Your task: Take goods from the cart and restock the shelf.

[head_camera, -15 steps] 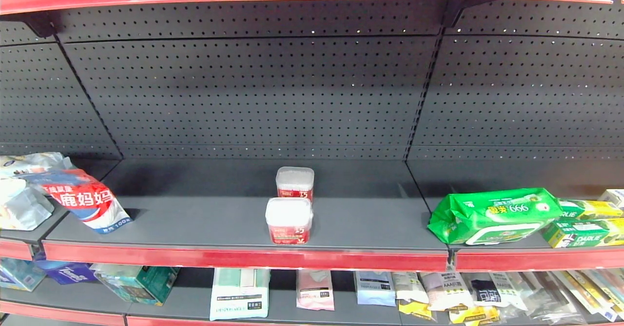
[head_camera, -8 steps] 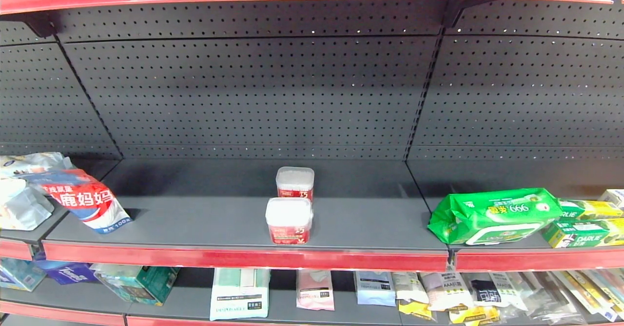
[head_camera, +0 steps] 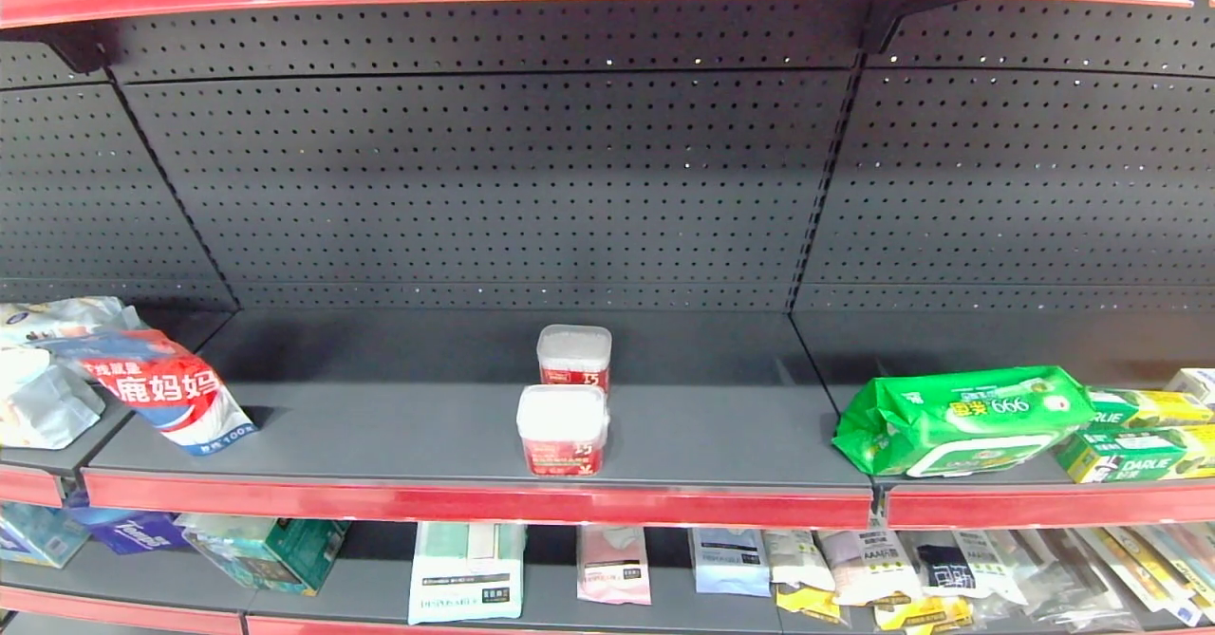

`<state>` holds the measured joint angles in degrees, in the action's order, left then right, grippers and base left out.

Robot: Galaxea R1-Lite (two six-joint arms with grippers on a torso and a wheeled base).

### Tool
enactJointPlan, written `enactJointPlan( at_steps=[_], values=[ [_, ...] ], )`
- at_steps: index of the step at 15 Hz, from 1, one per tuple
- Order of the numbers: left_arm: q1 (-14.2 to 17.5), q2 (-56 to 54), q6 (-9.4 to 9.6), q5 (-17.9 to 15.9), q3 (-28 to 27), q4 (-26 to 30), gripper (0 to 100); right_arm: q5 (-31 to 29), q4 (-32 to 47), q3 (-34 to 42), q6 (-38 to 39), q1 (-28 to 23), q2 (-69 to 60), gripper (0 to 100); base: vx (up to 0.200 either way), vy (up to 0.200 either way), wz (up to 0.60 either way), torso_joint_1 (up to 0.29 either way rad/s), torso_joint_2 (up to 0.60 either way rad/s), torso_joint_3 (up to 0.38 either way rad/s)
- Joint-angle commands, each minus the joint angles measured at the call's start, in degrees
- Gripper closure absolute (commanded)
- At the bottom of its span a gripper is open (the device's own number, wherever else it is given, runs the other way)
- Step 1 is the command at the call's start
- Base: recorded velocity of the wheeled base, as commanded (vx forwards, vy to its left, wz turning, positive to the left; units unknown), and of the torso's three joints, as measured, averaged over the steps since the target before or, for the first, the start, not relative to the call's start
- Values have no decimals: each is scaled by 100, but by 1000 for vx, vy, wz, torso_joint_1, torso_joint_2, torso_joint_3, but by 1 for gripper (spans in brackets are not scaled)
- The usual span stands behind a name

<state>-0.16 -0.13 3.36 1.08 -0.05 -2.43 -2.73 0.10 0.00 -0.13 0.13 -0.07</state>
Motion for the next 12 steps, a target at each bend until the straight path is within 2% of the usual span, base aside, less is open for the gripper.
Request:
enactJointPlan(
  at_steps=[1, 2, 3, 4, 5, 6, 7, 8, 10, 11, 12],
  values=[
    [16, 31, -240, 76, -39, 93, 0, 1, -1, 0, -13, 4, 7, 0, 0, 0, 0, 0, 0, 0],
    [16, 13, -670, 322, -30, 84, 0, 1, -1, 0, -13, 4, 16, 0, 0, 0, 0, 0, 0, 0],
    [16, 13, -363, 568, -21, 49, 0, 1, -1, 0, -13, 4, 16, 0, 0, 0, 0, 0, 0, 0],
    [7, 13, -284, 586, -4, -4, 0, 1, -1, 0, -4, 4, 7, 0, 0, 0, 0, 0, 0, 0],
    [7, 13, -240, 164, 5, -30, 0, -8, -1, 0, -13, 4, 7, 0, 0, 0, 0, 0, 0, 0],
    [7, 13, -196, -38, -4, -21, 0, -8, -1, 0, -4, 4, 7, 0, 0, 0, 0, 0, 0, 0],
    [7, 13, -178, 138, 5, -21, 0, -8, -1, 0, -13, 4, 7, 0, 0, 0, 0, 0, 0, 0],
    [7, 13, -319, 164, 5, -21, 0, -8, -1, 0, -13, 4, 7, 0, 0, 0, 0, 0, 0, 0],
    [7, 13, -134, -240, 5, -12, 0, -8, -1, 0, -13, 4, 7, 0, 0, 0, 0, 0, 0, 0],
    [7, 13, 94, -574, -21, 287, 0, 1, -1, 0, -13, 4, 16, 0, 0, 0, 0, 0, 0, 0],
    [7, 13, -2, -522, -13, 260, 0, 1, -1, 0, -13, 4, 7, 0, 0, 0, 0, 0, 0, 0]
  ],
)
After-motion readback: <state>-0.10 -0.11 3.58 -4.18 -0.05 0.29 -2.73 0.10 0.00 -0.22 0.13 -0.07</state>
